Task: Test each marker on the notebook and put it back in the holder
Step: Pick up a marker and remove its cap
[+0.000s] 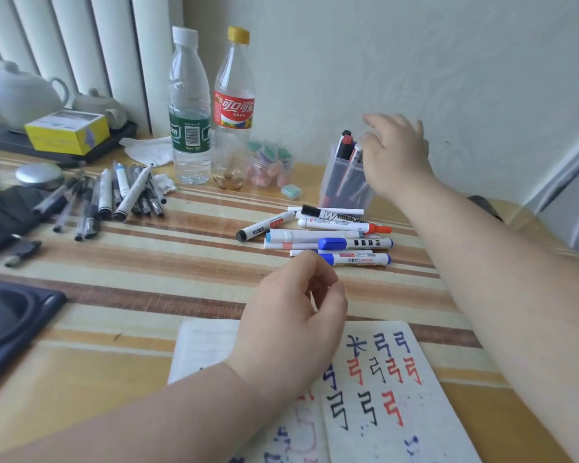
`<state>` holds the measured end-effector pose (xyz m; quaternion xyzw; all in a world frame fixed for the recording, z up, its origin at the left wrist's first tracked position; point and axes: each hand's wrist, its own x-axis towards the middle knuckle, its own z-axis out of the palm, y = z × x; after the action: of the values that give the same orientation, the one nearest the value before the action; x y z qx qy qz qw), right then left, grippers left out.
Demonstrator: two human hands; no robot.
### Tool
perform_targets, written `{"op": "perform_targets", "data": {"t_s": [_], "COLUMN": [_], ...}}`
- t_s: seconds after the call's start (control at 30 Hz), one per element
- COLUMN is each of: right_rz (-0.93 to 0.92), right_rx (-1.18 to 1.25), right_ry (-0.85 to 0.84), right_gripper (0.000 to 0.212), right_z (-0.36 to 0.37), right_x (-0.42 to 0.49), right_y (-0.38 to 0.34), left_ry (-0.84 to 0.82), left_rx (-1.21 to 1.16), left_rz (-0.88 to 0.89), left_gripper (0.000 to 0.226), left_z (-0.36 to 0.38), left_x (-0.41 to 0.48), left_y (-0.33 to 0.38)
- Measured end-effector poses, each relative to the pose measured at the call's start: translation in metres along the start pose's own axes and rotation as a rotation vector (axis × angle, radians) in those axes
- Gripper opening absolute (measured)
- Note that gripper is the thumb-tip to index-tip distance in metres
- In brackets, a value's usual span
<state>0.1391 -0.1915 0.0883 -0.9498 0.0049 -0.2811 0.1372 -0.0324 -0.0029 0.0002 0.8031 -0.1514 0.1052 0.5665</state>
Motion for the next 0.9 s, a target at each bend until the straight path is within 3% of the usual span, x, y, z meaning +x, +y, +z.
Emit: {"op": "perform_targets", "data": {"t_s": [0.07,0.1,0.13,0.2,0.23,0.3,0.5,0.9], "right_rz": [-0.13,-0.188,-0.227,-0.197,-0.167,-0.127,-0.04,-0.047], "right_rx": [0.108,0.157,0.193,0.13,0.051,-0.097,-0.129,-0.124], "right_ry": [0.2,0.205,0.124,-0.228,-0.4,-0.576,-0.64,-0.746], "right_gripper": [0.038,0.031,0.025,0.018,0.019,0.027,0.031,0.025], "right_z": [-0.002,-0.004,-0.006,-0.01,-0.011,-0.008,-0.014,-0.019], "right_x": [-0.02,-0.032,-0.044,-0.067,-0.076,-0.086,-0.091,-0.083], "right_y": [-0.005,-0.009,-0.013,-0.018,-0.018,-0.009,0.011,0.03], "left_ry": [0.001,0.003,0.005,0.009,0.013,0.021,0.018,-0.041], "left_rx": [-0.007,-0.011,-0.014,-0.021,-0.026,-0.029,-0.047,0.025], "left_rz": [-0.008,-0.011,-0.014,-0.019,-0.02,-0.021,-0.047,-0.057], "left_gripper": [0.014,0.014,0.015,0.016,0.016,0.018,0.018,0.013], "left_z": [0.0,0.0,0.0,0.0,0.0,0.0,0.001,0.002], "left_x": [0.0,0.0,0.001,0.001,0.001,0.002,0.002,0.001], "left_y": [0.0,0.0,0.0,0.0,0.0,-0.001,-0.001,0.0]}}
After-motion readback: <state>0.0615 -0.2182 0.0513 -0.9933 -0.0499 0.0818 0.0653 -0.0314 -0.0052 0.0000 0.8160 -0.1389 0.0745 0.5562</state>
